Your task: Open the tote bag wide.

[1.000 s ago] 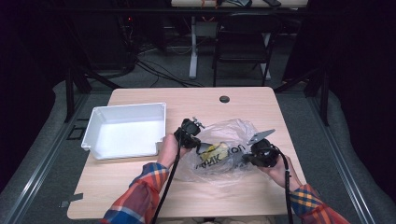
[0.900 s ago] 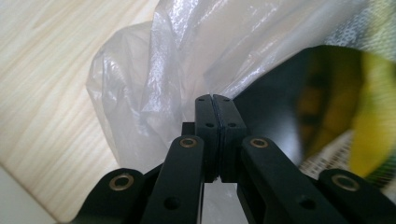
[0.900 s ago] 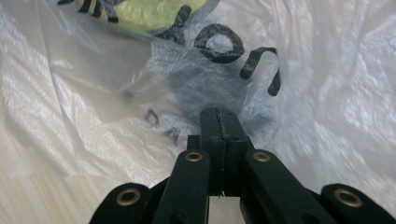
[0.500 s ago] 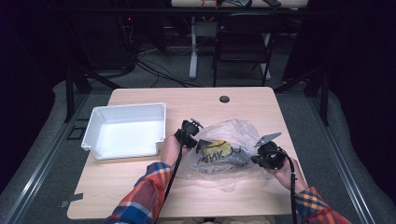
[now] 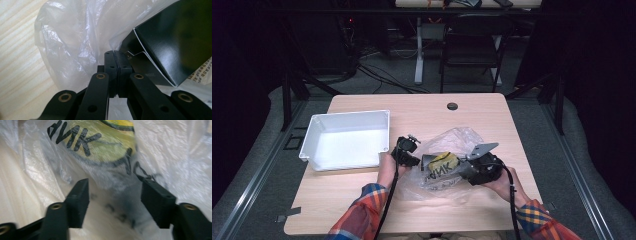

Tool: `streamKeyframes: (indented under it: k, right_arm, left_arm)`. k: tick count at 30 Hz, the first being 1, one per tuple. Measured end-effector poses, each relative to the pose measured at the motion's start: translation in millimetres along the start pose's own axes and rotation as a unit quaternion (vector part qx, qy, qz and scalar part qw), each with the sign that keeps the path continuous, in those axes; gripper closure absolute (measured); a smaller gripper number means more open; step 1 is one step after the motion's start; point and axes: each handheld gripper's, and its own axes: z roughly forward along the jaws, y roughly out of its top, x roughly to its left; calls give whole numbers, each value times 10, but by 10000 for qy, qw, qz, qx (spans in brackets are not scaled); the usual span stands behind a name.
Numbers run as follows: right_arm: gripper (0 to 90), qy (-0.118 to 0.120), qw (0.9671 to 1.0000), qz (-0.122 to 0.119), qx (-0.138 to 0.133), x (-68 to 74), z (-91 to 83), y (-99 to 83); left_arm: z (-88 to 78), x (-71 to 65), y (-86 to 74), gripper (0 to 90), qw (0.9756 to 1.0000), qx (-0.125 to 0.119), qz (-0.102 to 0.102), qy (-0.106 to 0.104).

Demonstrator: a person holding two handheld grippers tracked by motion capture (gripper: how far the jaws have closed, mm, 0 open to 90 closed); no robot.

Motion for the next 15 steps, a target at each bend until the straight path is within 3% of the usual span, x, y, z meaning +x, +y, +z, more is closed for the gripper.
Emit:
streamKeyframes:
  k: [5,7,11,15]
  right_arm:
    - [814,13,9999,-14,131,-19,92,29]
    - [900,-9,10000,8,99,-20,94,8]
    - [900,-44,9999,37,153,-36,29,-36]
    - [900,-28,9995,233,203,-101,-83,-167]
  left_arm:
    - [-33,-4,-17,895,9999,-106,25,9]
    - [-35,-8,-21,895,9999,-134,35,19]
    - [-39,-25,-28,896,9996,-132,124,197]
    - [-31,-31,-34,896,9994,-115,138,309]
